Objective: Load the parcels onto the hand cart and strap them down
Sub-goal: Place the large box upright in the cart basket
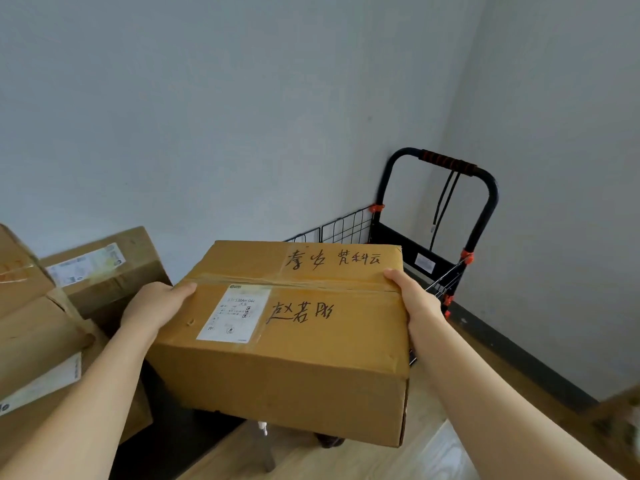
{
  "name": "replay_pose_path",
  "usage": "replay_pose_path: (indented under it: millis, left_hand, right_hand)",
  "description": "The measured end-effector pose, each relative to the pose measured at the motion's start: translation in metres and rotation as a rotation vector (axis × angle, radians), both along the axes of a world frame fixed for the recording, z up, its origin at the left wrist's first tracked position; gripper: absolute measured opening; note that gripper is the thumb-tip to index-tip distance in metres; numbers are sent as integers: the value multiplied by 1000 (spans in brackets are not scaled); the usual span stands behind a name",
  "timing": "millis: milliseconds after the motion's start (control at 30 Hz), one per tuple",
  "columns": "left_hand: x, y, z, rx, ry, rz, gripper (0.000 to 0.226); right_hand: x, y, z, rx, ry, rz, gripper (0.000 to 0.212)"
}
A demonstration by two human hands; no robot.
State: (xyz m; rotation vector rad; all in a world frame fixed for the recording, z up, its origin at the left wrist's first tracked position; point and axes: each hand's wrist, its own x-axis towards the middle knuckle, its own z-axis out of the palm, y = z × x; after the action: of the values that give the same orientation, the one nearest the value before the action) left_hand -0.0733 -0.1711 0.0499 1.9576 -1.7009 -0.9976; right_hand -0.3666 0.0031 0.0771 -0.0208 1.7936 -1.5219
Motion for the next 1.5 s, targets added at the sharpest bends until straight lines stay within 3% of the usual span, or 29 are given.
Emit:
replay_pose_path:
  millis: [433,600,833,1133,1300,1500]
  left_hand:
    - [-101,-4,36,-201,164,151,48]
    - [-174,-22,36,-248,189,186,45]
    - [-237,-31,-1,-91,352,281,37]
    - [-274,-96,-35,81,358,232,44]
    - [-303,-123,-65,215,441,247,15]
    - [-318,-131,-147,490,455,288,8]
  right_hand:
    - [-131,-64,44,-23,245,270,33]
    - [-211,-104,33,-57,327,327,51]
    - [-276,-165,4,-23,406,451,48]
    - [-323,-232,-33,59,410,457,42]
    - [-342,-276,-48,147,495,476,41]
    - [-354,-310,-112,284,531,568,43]
